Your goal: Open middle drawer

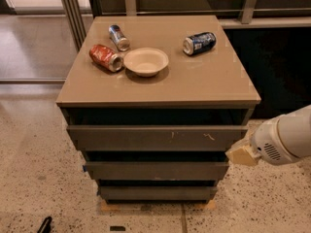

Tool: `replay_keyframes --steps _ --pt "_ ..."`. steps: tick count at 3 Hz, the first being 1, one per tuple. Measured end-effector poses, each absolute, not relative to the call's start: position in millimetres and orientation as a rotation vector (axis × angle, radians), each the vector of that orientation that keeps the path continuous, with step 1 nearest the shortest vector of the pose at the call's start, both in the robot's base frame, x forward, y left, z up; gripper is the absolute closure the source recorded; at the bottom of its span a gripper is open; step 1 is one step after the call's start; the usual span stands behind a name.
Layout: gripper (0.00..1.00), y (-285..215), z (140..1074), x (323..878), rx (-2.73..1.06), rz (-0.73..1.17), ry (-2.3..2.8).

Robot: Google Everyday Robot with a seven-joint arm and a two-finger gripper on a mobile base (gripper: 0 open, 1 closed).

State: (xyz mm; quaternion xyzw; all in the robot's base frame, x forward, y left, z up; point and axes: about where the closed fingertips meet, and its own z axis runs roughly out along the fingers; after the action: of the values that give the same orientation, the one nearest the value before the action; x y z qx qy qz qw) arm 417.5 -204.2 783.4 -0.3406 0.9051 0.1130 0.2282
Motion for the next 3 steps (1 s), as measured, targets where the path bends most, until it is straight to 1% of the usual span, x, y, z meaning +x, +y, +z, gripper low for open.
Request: replay_keyframes --steps 1,2,3 --pt "0.89 -204.2 783.4 417.5 -0.938 0.311 2.492" --pt "1.0 -201.4 768.7 417.1 -0.877 0.322 2.458" --pt "1.0 -178.9 711.1 387.0 -0.723 0.434 2.459"
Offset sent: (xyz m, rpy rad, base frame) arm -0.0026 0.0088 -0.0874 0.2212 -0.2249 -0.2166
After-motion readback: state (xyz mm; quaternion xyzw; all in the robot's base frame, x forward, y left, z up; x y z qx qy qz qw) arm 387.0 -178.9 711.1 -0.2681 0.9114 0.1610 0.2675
